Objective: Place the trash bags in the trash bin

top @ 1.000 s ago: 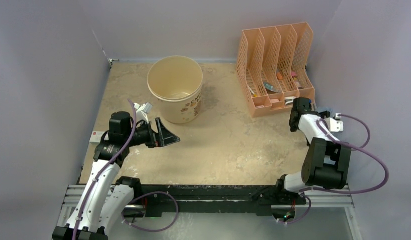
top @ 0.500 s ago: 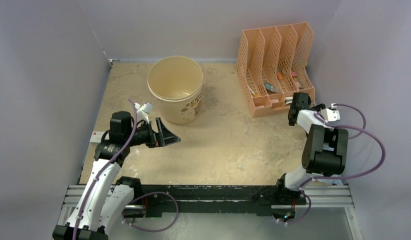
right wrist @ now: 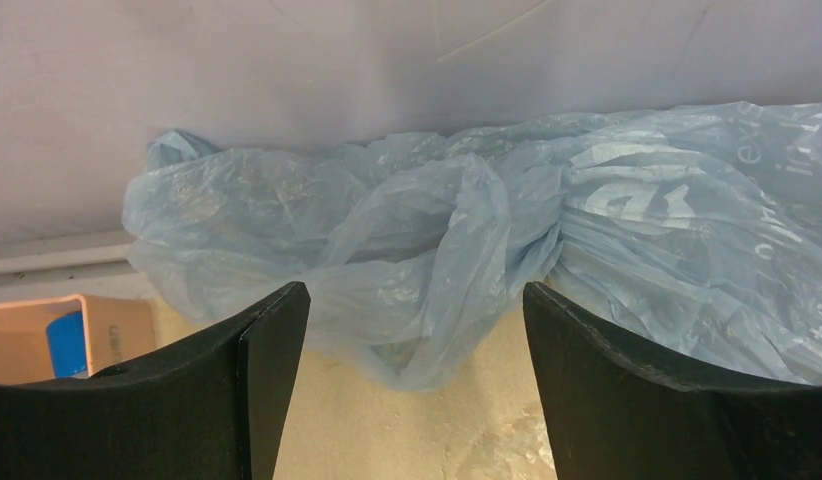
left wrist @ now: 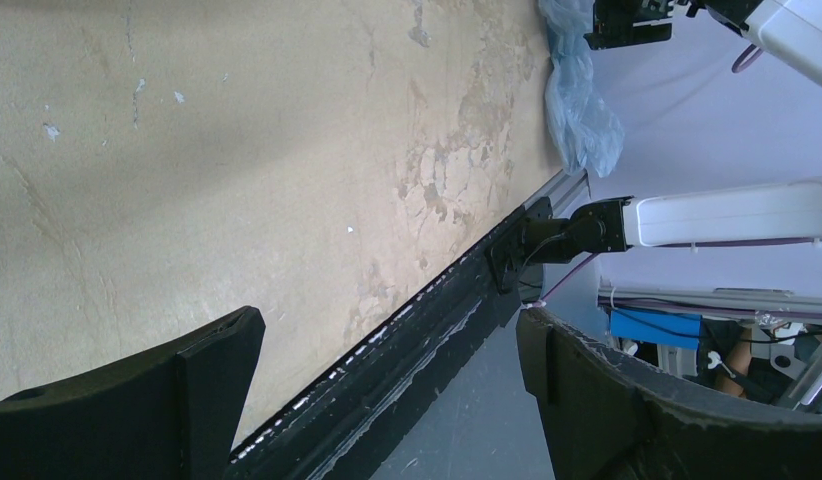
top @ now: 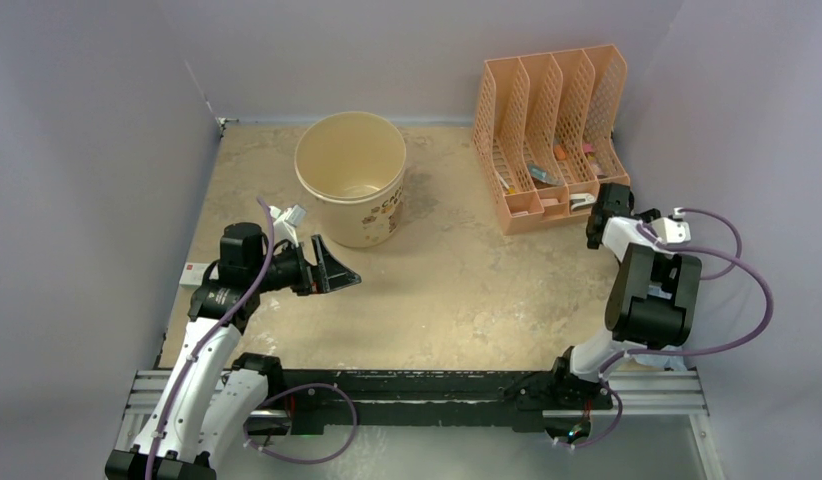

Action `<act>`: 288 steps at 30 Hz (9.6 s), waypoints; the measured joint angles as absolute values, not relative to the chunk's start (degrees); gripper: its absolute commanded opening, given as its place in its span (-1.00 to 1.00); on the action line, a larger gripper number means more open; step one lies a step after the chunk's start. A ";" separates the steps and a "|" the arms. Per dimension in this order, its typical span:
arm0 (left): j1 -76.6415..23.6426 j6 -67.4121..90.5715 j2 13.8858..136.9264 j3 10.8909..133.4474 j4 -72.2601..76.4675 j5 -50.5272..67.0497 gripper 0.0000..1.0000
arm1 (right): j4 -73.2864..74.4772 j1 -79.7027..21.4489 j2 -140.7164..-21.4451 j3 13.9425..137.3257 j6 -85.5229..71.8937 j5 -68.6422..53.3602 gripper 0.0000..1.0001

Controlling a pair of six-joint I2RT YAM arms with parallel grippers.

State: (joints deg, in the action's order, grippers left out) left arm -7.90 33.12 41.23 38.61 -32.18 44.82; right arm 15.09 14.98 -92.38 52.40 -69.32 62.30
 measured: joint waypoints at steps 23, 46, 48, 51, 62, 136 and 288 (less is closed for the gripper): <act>-7.90 33.15 41.21 38.57 -32.18 44.77 1.00 | 8.88 16.45 -79.24 46.09 -61.80 52.34 -1.00; -7.90 36.86 42.41 29.74 -14.85 44.88 0.95 | 4.67 13.08 -27.59 25.21 -39.86 -34.96 -1.00; -7.90 36.93 43.44 29.71 -13.21 43.62 0.92 | 3.92 9.82 -27.59 24.80 -39.72 -39.18 -1.00; -7.90 36.95 45.45 29.71 -11.68 41.15 0.91 | 2.15 0.60 -27.92 24.53 -39.88 -41.32 -1.00; -7.90 36.86 47.20 29.71 -11.49 33.28 0.89 | -8.38 -51.16 -51.55 26.85 -41.32 -26.76 -0.30; -31.40 42.74 67.11 23.24 8.60 41.67 0.28 | -2.63 -38.98 -51.96 18.26 -65.21 12.75 -0.03; -26.98 41.87 55.33 22.44 -11.75 12.16 -1.00 | -9.76 -28.45 -70.11 33.10 -38.61 2.52 -1.00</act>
State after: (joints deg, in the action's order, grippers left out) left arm -26.98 41.87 55.33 22.44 -11.75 12.16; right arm -9.76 -28.45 -70.11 33.10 -38.61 2.52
